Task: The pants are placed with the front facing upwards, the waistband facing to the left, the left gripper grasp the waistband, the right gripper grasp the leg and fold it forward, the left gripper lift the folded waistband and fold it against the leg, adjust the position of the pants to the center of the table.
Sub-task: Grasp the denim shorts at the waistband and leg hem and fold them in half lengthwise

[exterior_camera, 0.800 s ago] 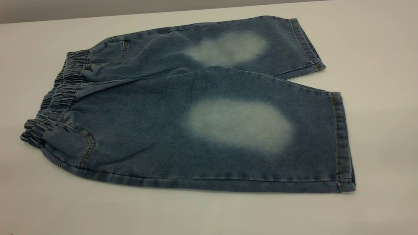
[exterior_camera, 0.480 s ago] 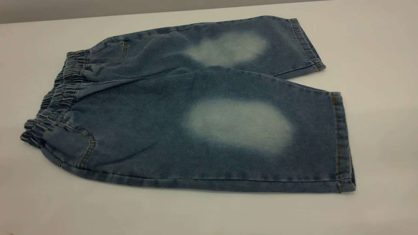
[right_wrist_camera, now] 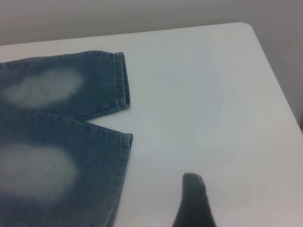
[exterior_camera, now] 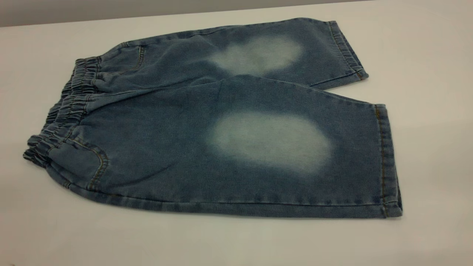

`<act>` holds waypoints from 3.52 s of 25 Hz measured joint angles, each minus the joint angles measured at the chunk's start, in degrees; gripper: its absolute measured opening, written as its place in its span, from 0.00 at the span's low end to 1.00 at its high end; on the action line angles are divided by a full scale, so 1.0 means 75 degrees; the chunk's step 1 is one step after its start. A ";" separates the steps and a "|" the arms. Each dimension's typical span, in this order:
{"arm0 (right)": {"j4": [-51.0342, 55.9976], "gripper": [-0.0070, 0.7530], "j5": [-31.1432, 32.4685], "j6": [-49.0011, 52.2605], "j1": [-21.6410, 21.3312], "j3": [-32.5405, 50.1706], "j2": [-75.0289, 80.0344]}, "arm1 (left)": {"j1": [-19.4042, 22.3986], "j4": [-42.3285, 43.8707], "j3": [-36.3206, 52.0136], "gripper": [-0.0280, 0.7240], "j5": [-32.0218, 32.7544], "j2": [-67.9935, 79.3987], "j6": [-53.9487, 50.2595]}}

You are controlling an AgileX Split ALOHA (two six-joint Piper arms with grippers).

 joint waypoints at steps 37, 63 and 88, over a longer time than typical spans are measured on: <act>0.1543 0.59 -0.0078 -0.0277 0.0000 -0.0127 0.0509 | -0.0009 0.0405 -0.0481 0.63 -0.0986 0.0706 -0.0617; 0.4565 0.59 -0.2243 -0.2212 0.0000 -0.0219 0.6429 | 0.0119 -0.0686 -0.0981 0.63 -0.3705 0.9739 -0.0294; 0.6291 0.59 -0.3046 -0.4329 0.0000 -0.0219 0.8281 | 0.3723 -0.5489 -0.1221 0.56 -0.2545 1.3010 0.4074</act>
